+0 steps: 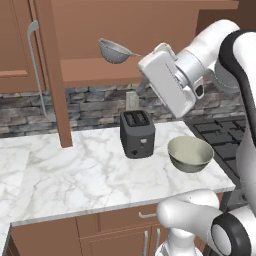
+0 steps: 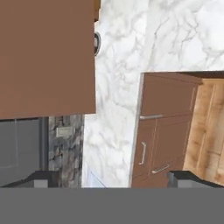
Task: Open the cabinet and setup a tea strainer by placing it in the bowl upright.
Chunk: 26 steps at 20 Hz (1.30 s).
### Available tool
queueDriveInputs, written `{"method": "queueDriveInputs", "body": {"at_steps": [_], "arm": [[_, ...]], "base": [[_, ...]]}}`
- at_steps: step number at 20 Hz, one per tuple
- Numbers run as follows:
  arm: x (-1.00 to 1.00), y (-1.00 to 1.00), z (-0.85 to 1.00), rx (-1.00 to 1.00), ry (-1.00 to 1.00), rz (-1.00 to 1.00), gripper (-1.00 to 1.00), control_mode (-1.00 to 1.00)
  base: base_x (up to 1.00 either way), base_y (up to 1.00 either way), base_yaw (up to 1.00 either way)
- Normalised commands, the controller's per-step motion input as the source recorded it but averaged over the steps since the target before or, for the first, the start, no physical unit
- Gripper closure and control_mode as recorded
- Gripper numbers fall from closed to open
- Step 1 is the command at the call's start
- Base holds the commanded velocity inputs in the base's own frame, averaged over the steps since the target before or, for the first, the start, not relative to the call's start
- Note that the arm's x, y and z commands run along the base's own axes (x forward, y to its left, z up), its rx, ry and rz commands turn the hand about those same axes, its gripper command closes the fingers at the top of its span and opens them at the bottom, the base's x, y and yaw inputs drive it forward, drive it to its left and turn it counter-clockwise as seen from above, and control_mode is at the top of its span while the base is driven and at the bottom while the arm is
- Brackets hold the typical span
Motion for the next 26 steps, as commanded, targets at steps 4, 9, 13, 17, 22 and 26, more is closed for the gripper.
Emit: {"method": "queueDriveInputs", "body": {"at_steps": [4,9,13,17,22,26], "arm": [[-0.06,-0.52,-0.02,-0.29,-0.06,-0.12,-1.0,-1.0],[-0.1,-0.43,-0.05,-0.41,-0.05,-0.14,-1.0,-1.0],[-0.01,-0.26,-0.42,-0.45,-0.02,-0.18,-1.0,-1.0],[0.0,-0.2,-0.81,-0.24,-0.07,-0.22,-1.0,-1.0],[0.28,-0.13,-0.9,0.05,-0.27,-0.19,-1.0,-1.0],[0.13,-0.01,-0.08,0.1,-0.39,-0.09,-1.0,-1.0]], "base": [[0.0,0.0,0.0],[0.0,0.0,0.0],[0.0,0.0,0.0],[0.0,0.0,0.0],[0.0,0.0,0.0],[0.0,0.0,0.0]]}}
